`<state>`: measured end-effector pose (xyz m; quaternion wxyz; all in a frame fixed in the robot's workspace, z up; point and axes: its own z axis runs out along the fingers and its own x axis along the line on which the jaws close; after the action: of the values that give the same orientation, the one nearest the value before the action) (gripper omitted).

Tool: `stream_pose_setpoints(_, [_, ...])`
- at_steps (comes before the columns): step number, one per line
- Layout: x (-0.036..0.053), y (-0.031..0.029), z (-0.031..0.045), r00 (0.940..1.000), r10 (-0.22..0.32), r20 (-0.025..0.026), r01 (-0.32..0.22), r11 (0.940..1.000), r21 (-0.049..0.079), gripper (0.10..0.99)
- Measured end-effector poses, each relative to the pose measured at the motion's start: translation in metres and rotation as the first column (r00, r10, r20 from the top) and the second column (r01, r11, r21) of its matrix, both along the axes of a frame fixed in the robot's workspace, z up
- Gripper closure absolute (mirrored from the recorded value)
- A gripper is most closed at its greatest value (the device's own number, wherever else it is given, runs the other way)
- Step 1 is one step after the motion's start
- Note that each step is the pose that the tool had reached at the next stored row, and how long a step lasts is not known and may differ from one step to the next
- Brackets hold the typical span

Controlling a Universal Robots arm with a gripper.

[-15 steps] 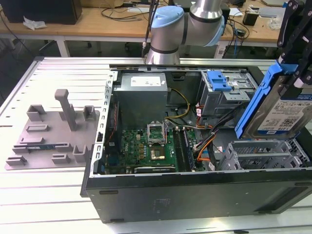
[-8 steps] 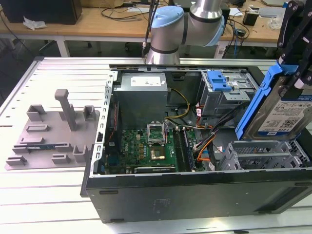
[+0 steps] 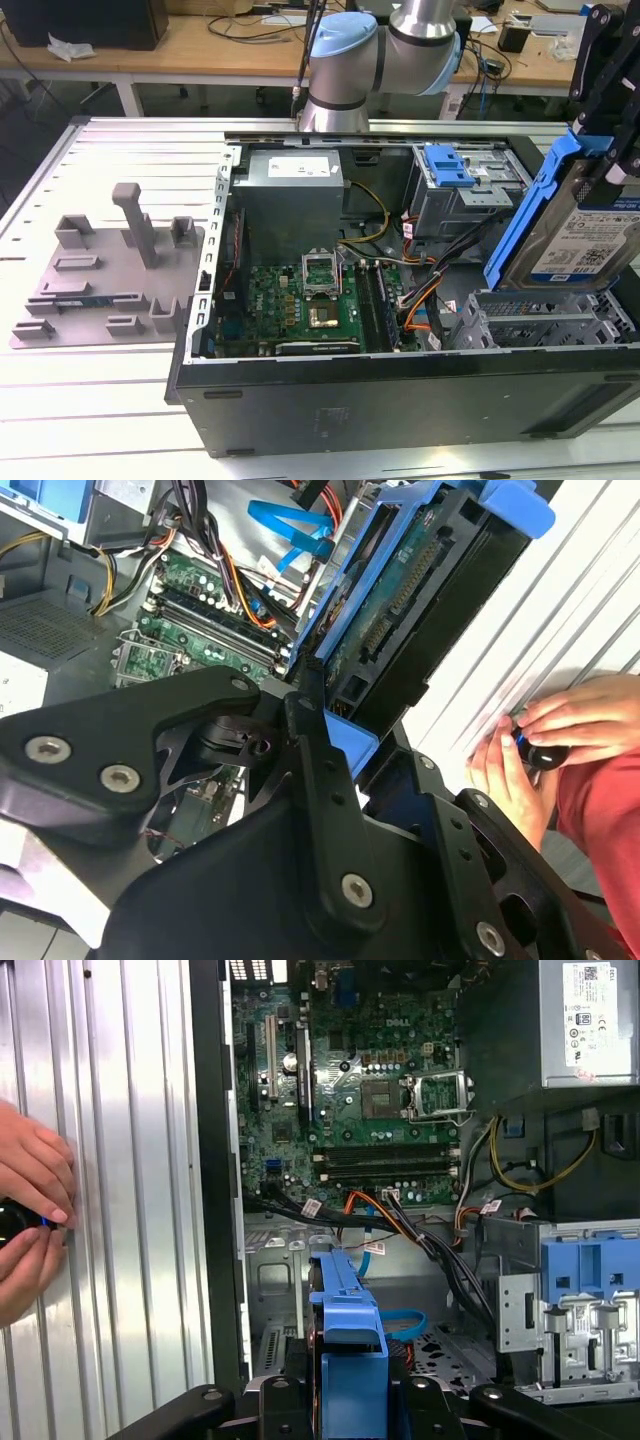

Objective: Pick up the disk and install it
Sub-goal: 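Insert the disk into the insertion slot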

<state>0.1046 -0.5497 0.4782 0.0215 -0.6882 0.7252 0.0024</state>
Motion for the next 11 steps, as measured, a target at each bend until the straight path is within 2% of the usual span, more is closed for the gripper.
stream_pose_setpoints(11, [0.0000, 0.0001, -0.0022, 0.9999, 0.016, 0.0000, -0.016, 0.9999, 0.000, 0.718])
